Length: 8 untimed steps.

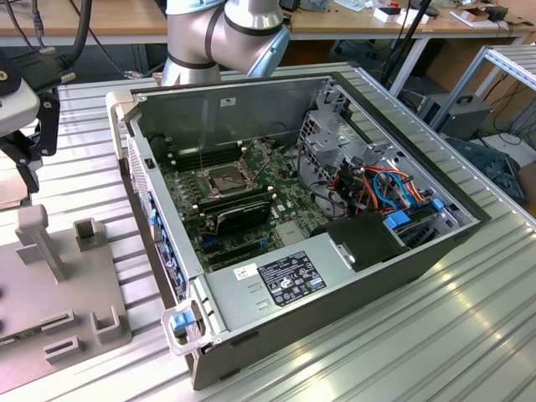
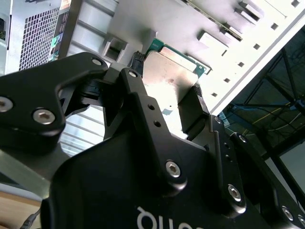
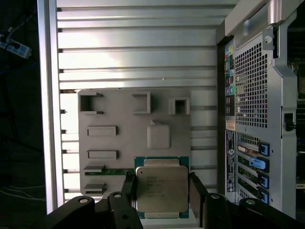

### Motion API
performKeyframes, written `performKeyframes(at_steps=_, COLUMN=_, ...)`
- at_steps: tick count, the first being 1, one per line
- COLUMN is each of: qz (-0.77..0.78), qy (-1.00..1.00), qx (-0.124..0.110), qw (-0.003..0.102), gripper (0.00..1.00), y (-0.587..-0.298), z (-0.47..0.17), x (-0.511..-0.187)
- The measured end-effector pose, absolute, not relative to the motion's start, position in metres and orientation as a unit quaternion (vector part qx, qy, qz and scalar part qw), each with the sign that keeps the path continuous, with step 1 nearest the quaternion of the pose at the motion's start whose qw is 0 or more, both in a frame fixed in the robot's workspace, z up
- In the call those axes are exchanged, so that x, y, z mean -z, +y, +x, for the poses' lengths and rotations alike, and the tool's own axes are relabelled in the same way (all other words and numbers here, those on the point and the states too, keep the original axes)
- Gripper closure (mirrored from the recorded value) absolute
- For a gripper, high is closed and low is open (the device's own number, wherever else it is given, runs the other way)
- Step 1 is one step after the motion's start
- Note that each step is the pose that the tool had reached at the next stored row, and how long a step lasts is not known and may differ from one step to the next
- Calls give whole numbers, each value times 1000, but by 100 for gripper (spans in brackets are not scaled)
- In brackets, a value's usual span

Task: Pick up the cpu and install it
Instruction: 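Pick up the cpu and move it towards the insertion slot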

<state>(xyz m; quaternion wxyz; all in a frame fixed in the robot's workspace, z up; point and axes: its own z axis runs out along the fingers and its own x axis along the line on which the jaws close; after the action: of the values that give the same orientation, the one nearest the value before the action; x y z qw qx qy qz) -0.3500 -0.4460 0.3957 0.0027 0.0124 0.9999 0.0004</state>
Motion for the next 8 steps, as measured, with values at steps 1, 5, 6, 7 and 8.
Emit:
performKeyframes(at_steps=1, qz=12, qy=1000, qx=0, qw=3, gripper=46, y=-446, z=-350, x=-396)
performKeyframes(at_steps=5, qz=12, qy=1000, qx=0, qw=3, gripper=46, y=-446, z=-350, x=-396)
performKeyframes(at_steps=6, qz=12, qy=1000, qx=0, qw=3, gripper=46, y=-446, z=-349, x=-396)
performKeyframes(at_steps=7, qz=12, qy=1000, qx=0, qw=3, gripper=46, y=-446, z=-349, x=-396)
performKeyframes(at_steps=8, qz=12, qy=1000, qx=0, qw=3, gripper=46, y=-446, z=-349, x=-396)
